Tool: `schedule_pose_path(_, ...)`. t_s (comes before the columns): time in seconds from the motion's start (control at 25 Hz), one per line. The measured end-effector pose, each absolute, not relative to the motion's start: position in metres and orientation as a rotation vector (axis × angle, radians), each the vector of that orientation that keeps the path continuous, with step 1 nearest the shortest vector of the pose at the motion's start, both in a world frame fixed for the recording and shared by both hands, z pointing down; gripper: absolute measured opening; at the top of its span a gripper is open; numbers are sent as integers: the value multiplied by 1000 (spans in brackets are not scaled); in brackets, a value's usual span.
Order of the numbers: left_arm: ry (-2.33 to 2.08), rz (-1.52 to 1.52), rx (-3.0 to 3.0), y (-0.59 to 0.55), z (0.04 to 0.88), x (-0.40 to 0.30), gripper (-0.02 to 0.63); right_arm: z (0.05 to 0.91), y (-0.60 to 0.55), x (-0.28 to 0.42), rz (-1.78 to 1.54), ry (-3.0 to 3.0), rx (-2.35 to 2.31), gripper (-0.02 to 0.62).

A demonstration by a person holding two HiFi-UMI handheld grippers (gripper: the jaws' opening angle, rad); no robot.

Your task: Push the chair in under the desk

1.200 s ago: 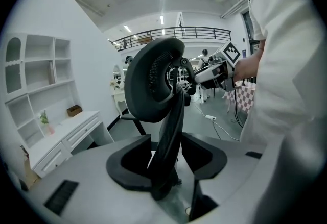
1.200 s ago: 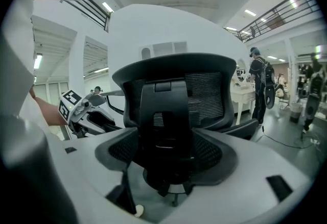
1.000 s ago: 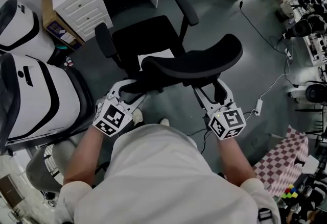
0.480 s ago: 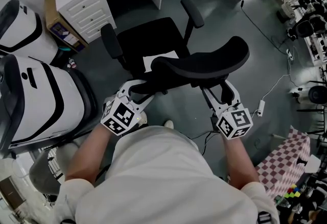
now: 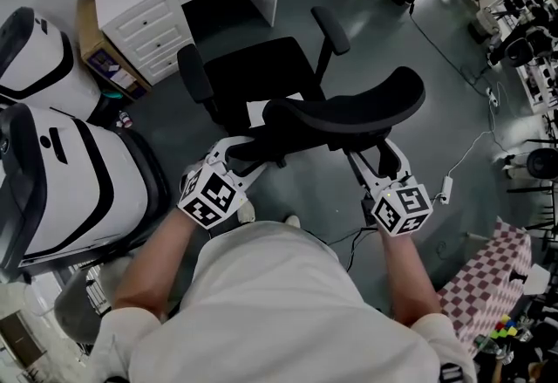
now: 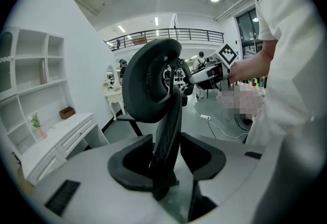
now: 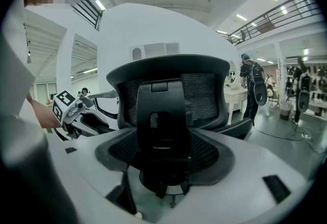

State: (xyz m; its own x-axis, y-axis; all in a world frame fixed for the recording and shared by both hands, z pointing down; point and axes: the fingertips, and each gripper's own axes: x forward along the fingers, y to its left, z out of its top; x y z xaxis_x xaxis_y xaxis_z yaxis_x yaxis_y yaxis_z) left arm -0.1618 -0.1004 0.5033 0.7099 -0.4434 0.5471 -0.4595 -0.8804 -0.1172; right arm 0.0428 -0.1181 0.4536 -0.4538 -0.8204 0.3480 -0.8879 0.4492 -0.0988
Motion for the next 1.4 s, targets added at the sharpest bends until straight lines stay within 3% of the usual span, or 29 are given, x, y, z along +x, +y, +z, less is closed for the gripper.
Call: schedule_pose_path(1.4, -656, 849, 2932, -190, 505, -175, 166, 455, -208, 30, 387, -2455, 1547, 307)
